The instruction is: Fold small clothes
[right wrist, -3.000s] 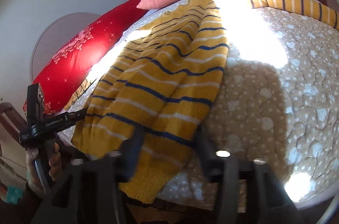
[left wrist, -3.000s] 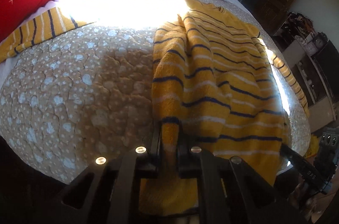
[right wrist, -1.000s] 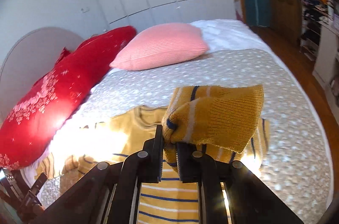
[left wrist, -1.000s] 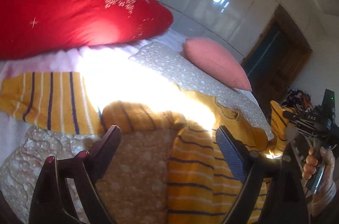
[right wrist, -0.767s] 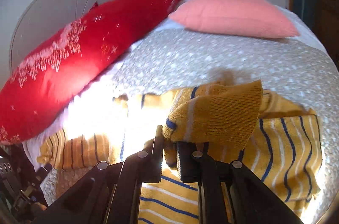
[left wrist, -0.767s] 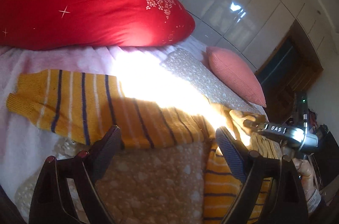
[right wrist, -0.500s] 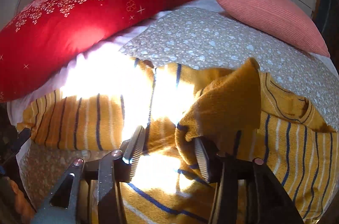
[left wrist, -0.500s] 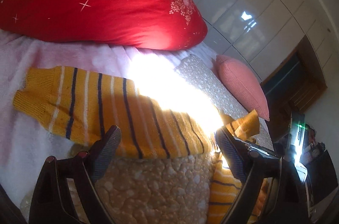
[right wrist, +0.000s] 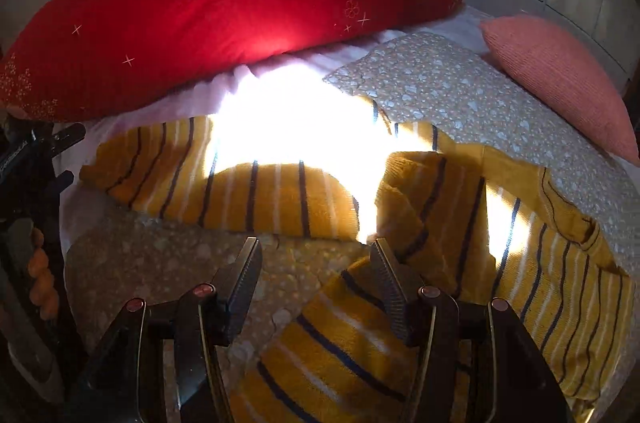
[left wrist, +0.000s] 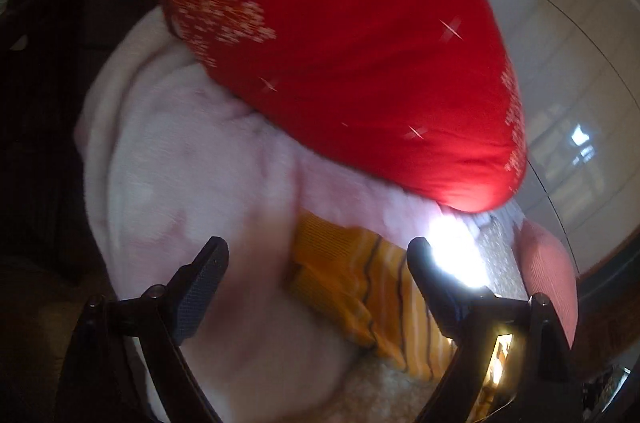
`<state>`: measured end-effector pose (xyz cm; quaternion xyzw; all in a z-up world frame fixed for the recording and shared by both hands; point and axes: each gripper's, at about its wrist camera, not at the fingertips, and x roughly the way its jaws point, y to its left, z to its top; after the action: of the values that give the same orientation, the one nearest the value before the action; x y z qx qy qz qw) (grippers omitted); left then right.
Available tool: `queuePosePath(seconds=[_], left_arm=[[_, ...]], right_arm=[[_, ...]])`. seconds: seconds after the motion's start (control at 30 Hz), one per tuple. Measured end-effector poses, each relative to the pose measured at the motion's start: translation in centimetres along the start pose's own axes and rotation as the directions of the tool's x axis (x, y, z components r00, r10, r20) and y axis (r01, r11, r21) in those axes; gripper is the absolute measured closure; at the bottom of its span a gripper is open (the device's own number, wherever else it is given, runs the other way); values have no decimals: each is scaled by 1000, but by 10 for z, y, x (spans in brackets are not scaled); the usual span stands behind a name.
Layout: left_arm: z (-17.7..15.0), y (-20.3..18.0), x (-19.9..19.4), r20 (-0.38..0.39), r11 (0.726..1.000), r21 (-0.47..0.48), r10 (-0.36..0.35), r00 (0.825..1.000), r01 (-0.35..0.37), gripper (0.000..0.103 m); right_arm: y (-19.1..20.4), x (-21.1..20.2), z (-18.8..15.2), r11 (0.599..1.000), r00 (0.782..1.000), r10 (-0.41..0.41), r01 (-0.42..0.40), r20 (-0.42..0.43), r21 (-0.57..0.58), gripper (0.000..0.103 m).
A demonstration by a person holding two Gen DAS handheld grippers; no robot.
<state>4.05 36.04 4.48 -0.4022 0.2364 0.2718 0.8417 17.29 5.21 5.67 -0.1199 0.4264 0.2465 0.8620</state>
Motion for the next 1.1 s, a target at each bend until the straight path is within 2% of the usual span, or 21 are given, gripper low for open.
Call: queuePosePath(seconds=[0.1,0.2,0.27,0.37,0.43,0.53,0.6,0.63,0.7,0.77,0.83,0.87,0.9,0.93,0.97,1.0,1.03,1.07,1.1], left_arm=[[12,29,-6,49,995,-84,65,997,-61,13],[11,34,-1,35,994,-62,96,995,-93,13],[7,29,3,17,996,-15,85,996,-85,13],[-1,14,4,10,997,36,65,998,-66,13],[-7,3,2,10,997,67,32,999,-33,13],[-20,-20,-7,9,988,148,-33,999,31,13],[-36,-45,-13,-27,970,220,-101,995,104,13],[-47,-58,-15,-68,954,250,-150,986,163,13],[-70,-87,-14,-185,908,296,-249,951,296,13],[-100,-115,-18,-289,845,344,-319,902,409,13],[-128,-140,-23,-384,767,381,-378,843,517,13],[-142,-150,-24,-422,734,398,-387,820,551,13],[-154,-160,-28,-442,706,423,-386,810,568,13],[-166,-168,-30,-452,679,456,-380,807,576,13],[-177,-176,-33,-462,651,492,-368,807,578,13],[-188,-183,-34,-469,627,526,-350,811,575,13],[-195,-187,-34,-471,610,551,-335,816,569,13],[-201,-189,-34,-473,600,566,-326,818,566,13],[-206,-192,-33,-477,592,575,-318,819,565,13]], right_arm=[[39,5,6,995,997,69,-70,-21,-66,38],[51,7,10,997,998,56,-56,-11,-52,38],[31,0,8,1000,1000,5,-5,19,-2,38],[-41,-17,-13,980,988,-154,149,22,134,38],[-102,-36,-40,928,960,-281,274,-9,253,38],[-184,-76,-89,805,881,-466,462,-84,373,38],[-226,-95,-117,730,833,-534,541,-146,417,38],[-243,-100,-127,708,823,-542,555,-169,436,38],[-264,-105,-138,694,827,-529,550,-189,465,38],[-272,-102,-139,702,838,-515,532,-179,474,38],[-276,-90,-131,730,857,-488,504,-165,461,38],[-275,-80,-127,745,868,-469,489,-165,454,38],[-275,-69,-126,752,873,-455,483,-176,448,37],[-281,-58,-126,747,865,-456,501,-212,437,37],[-282,-47,-129,739,851,-462,525,-250,423,37],[-283,-40,-134,741,854,-449,520,-262,424,41],[-285,-41,-136,749,870,-428,492,-243,444,60],[-286,-47,-136,747,876,-425,481,-228,459,77],[-287,-55,-135,750,882,-422,469,-209,467,85]])
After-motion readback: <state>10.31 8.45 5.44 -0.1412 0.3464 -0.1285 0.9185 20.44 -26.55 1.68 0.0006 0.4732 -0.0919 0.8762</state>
